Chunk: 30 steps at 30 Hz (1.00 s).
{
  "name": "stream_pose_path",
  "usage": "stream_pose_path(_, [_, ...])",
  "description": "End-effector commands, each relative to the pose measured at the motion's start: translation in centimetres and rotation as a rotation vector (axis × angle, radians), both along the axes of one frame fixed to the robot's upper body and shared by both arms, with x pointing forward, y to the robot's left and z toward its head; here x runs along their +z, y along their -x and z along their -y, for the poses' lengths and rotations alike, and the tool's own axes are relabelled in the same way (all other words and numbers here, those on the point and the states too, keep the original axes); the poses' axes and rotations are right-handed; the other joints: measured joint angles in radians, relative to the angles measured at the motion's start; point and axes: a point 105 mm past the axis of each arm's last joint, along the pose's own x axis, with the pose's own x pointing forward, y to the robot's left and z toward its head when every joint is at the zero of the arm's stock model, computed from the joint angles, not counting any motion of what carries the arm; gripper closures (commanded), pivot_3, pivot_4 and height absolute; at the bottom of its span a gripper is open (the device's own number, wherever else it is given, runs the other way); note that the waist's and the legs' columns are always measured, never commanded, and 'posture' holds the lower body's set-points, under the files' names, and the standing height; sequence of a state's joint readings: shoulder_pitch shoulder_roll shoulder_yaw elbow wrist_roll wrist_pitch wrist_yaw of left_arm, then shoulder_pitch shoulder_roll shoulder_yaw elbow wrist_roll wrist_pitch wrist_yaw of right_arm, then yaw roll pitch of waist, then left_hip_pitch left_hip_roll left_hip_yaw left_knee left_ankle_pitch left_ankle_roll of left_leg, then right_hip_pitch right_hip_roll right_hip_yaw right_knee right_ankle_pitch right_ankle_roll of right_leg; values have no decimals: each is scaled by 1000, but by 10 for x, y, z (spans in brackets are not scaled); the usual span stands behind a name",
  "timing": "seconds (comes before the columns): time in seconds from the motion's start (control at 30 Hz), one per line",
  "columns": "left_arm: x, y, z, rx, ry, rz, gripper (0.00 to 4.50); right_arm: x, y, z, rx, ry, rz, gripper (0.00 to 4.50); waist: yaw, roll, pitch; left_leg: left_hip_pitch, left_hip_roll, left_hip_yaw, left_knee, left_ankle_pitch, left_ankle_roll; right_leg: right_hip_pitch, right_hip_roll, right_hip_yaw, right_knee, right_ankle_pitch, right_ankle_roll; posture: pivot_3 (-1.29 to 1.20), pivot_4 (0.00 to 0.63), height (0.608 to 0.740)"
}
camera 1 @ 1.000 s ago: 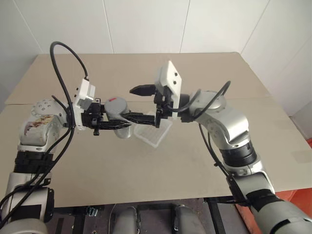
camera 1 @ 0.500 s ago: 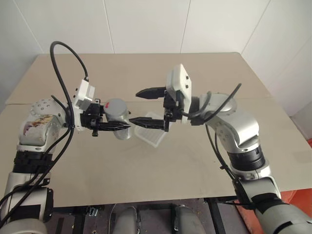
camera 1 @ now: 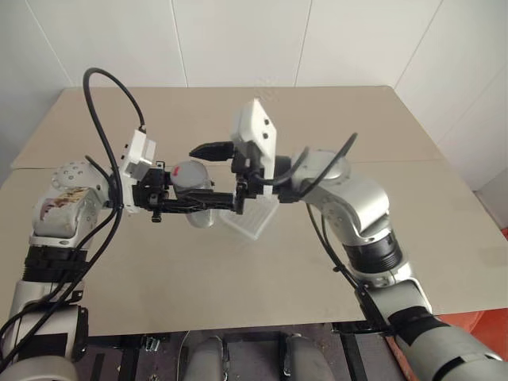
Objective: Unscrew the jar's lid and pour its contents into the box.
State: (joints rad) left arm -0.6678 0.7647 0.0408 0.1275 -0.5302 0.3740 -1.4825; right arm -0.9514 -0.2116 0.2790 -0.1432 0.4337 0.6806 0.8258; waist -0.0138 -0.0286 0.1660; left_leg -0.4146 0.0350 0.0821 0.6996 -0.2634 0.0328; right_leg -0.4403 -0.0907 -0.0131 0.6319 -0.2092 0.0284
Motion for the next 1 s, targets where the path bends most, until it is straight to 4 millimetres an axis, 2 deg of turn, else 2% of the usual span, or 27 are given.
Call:
stream_pose_path(0.03, [11, 5, 2, -15, 0, 58, 2546, 12, 3, -6, 20, -10, 30, 232, -1, 0, 0, 0, 0, 0, 0, 0, 0, 0, 0, 0, 0, 0, 0, 0, 150, 740])
stream_pose_path(0.1, [10, 5, 1, -12, 0, 58, 2546, 14, 2, -7, 19, -18, 24, 665, -1, 0, 0, 0, 0, 0, 0, 0, 0, 0, 0, 0, 0, 0, 0, 0, 150, 740])
stream_pose_path(0.2, [10, 7, 0, -7, -1, 58, 2546, 20, 2, -5, 23, -46, 8, 1684, -1, 0, 0, 0, 0, 0, 0, 0, 0, 0, 0, 0, 0, 0, 0, 0, 150, 740])
stream_pose_path(0.3, [9, 7, 0, -4, -3, 56, 2546, 27, 0, 0, 17, -84, -25, 1741, 0, 0, 0, 0, 0, 0, 0, 0, 0, 0, 0, 0, 0, 0, 0, 0, 150, 740])
stream_pose_path(0.37, [8, 7, 0, -4, -2, 55, 2546, 39, -4, 9, -2, -142, -62, 1741, 0, 0, 0, 0, 0, 0, 0, 0, 0, 0, 0, 0, 0, 0, 0, 0, 150, 740])
stream_pose_path(0.47, [6, 6, 1, -4, -2, 49, 2546, 52, -16, 32, -81, -203, -84, 1741, 3, 0, 0, 0, 0, 0, 0, 0, 0, 0, 0, 0, 0, 0, 0, 0, 150, 740])
stream_pose_path(0.57, [4, 3, 1, 8, 1, 49, 2546, 49, -29, 56, -211, -209, -39, 1741, 5, 0, 0, 0, 0, 0, 0, 0, 0, 1, 0, -1, -1, 0, 0, 0, 150, 740])
stream_pose_path(0.63, [3, -1, 1, 36, 8, 60, 2546, 39, -36, 77, -316, -205, 8, 1741, 5, 0, 0, 0, 0, 0, 0, 0, 0, 1, 0, -1, -1, 0, 0, 0, 150, 740])
stream_pose_path(0.7, [4, -6, 0, 81, 26, 77, 2546, 20, -42, 100, -431, -185, 20, 1741, 4, 0, 0, 0, 0, 0, 0, 0, 0, 1, 0, 0, -1, 0, 0, 0, 150, 740])
stream_pose_path(0.8, [4, -14, -2, 157, 50, 106, 2546, -24, -48, 134, -630, -101, 37, 1741, 5, 0, 0, 0, -1, 0, -1, 0, 0, 1, -1, 0, -1, 0, 0, 0, 150, 740])
stream_pose_path(1.0, [1, -22, -4, 255, 65, 143, 2546, -104, -47, 169, -863, 9, -88, 1741, -5, 0, 0, 1, 0, 0, -1, 0, 0, 0, 0, 1, -1, 0, 0, 0, 150, 740])
